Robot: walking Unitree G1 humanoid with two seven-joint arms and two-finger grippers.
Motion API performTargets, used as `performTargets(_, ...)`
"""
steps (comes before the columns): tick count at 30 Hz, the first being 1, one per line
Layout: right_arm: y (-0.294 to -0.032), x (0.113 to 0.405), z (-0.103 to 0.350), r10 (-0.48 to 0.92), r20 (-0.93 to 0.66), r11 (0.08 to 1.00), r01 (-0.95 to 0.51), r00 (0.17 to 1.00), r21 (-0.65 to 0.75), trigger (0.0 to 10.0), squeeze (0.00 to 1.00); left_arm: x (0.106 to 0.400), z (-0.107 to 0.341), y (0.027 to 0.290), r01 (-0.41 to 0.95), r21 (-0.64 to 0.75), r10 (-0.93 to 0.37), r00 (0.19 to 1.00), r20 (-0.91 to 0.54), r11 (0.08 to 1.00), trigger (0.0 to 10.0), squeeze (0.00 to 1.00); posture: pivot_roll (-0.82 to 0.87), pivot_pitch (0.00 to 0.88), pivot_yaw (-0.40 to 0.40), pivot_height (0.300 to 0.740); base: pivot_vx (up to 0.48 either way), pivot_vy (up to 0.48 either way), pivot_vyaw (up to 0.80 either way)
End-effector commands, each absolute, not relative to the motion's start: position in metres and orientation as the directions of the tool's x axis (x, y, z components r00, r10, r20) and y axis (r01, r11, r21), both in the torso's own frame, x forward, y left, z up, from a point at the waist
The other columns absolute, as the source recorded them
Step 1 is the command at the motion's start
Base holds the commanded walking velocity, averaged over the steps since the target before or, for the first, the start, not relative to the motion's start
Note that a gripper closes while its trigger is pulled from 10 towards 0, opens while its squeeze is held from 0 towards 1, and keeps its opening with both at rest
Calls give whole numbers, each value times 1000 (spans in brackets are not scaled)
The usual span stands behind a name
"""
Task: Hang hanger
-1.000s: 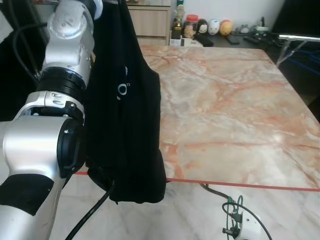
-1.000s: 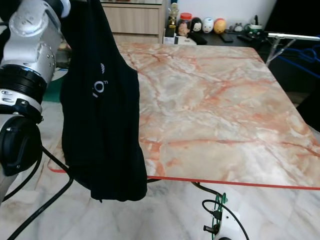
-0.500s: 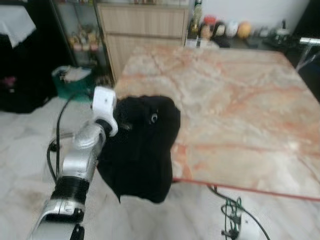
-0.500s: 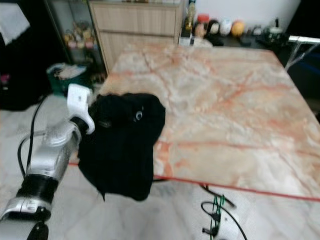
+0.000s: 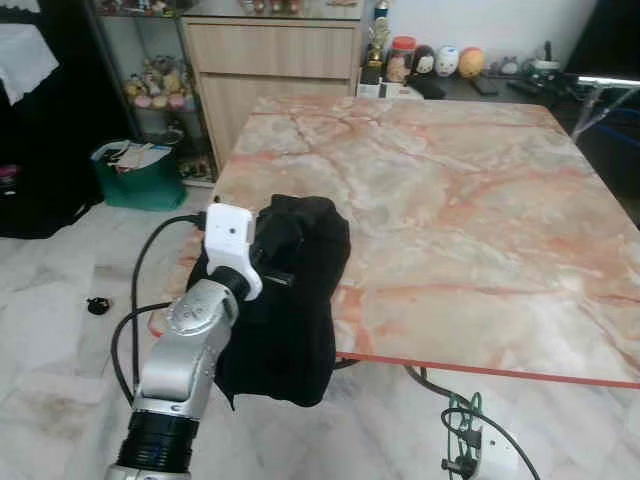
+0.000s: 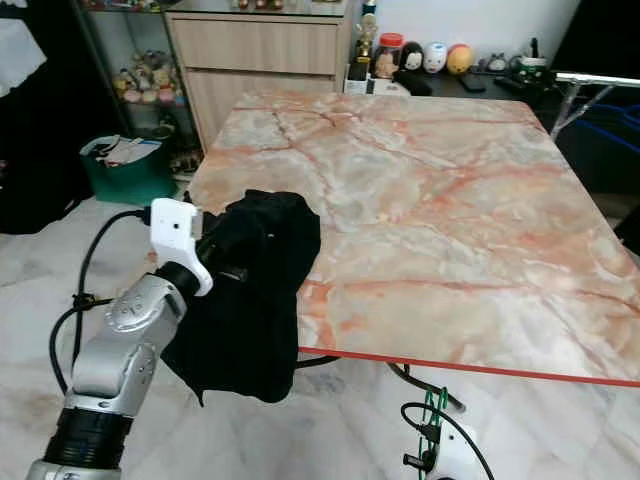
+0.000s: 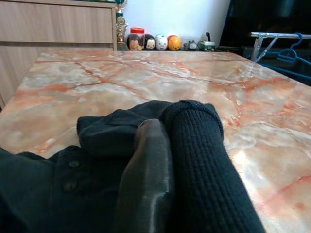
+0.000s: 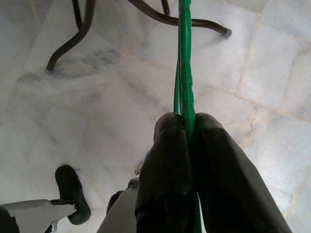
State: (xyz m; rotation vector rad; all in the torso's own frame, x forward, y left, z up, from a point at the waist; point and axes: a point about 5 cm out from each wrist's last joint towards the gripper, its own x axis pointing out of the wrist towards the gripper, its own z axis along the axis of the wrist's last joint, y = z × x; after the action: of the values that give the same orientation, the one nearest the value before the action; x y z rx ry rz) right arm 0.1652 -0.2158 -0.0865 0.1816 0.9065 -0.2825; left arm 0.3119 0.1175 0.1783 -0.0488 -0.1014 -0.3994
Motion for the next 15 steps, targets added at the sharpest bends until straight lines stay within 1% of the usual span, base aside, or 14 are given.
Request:
performTargets(1,-217,163,-87,-174,-796,941,336,580,38,10000,0,308,180,119,394,-3,-392,914,103,919,10000,1000,158,0,1,740,0,0,0)
performTargets(5,-216,162,-88,-172,-799,943,331,576,35,10000,0,299,175,125,410,51,-413,909,52,911,10000,1000,163,0,0,740,0,0,0)
performTargets(6,-216,161,-88,-171,-800,943,330,574,35,10000,0,292,170,129,431,97,-435,900,18,897,10000,1000,166,0,1,740,0,0,0)
performTargets(9,-216,161,-88,-170,-801,944,327,574,34,10000,0,283,165,137,447,158,-449,893,-25,880,10000,1000,171,0,0,740,0,0,0)
performTargets(15,-216,161,-88,-168,-802,946,323,573,33,10000,0,270,155,151,444,193,-438,896,-73,875,10000,1000,175,0,-4,740,0,0,0)
